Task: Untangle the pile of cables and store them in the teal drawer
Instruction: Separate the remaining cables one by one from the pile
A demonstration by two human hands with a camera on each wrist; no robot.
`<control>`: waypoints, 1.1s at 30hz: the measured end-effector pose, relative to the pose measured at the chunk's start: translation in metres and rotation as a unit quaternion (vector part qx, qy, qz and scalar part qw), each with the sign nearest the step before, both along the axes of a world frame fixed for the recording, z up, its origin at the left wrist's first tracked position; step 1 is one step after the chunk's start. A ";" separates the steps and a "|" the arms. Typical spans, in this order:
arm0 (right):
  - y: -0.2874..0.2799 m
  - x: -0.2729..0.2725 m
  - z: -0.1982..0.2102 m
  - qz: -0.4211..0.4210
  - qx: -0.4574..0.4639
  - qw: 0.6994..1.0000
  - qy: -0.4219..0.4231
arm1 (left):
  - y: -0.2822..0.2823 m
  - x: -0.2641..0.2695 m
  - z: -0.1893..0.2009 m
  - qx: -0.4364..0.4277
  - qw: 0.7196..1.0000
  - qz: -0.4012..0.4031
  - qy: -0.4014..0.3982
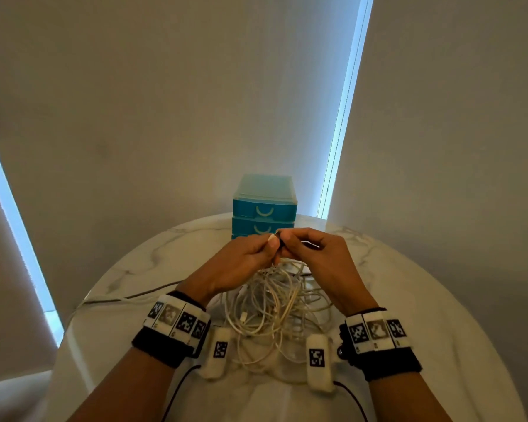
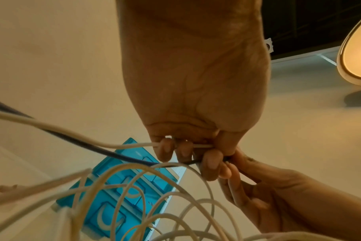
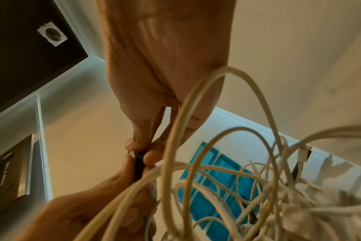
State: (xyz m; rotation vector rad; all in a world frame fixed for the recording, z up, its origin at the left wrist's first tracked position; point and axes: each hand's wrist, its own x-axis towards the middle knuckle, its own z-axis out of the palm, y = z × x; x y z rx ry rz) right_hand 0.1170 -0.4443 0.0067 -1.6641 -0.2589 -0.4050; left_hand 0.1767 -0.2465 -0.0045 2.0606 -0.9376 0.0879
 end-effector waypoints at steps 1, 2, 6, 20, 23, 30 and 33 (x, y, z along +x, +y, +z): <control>0.003 -0.001 0.002 -0.001 -0.003 1.000 -0.006 | 0.001 -0.001 0.002 0.011 0.999 0.001 -0.030; 0.007 -0.001 0.003 -0.005 -0.001 1.000 -0.010 | 0.003 -0.002 0.004 0.018 0.998 0.007 -0.060; 0.015 0.001 0.004 -0.034 -0.003 0.999 -0.010 | 0.016 0.006 0.004 -0.082 0.992 0.064 -0.064; -0.059 0.002 -0.004 -0.151 -0.229 0.957 0.090 | 0.034 0.018 0.001 -0.344 0.903 0.180 0.184; -0.035 -0.007 0.017 -0.116 -0.200 0.972 0.025 | 0.040 0.023 0.000 -0.400 0.872 0.176 0.221; 0.059 0.001 0.036 0.045 -0.472 0.881 0.013 | 0.043 0.017 -0.001 -0.431 0.858 0.140 0.242; 0.089 0.021 0.017 0.095 -0.639 0.763 -0.007 | 0.045 0.019 -0.001 -0.455 0.842 0.128 0.262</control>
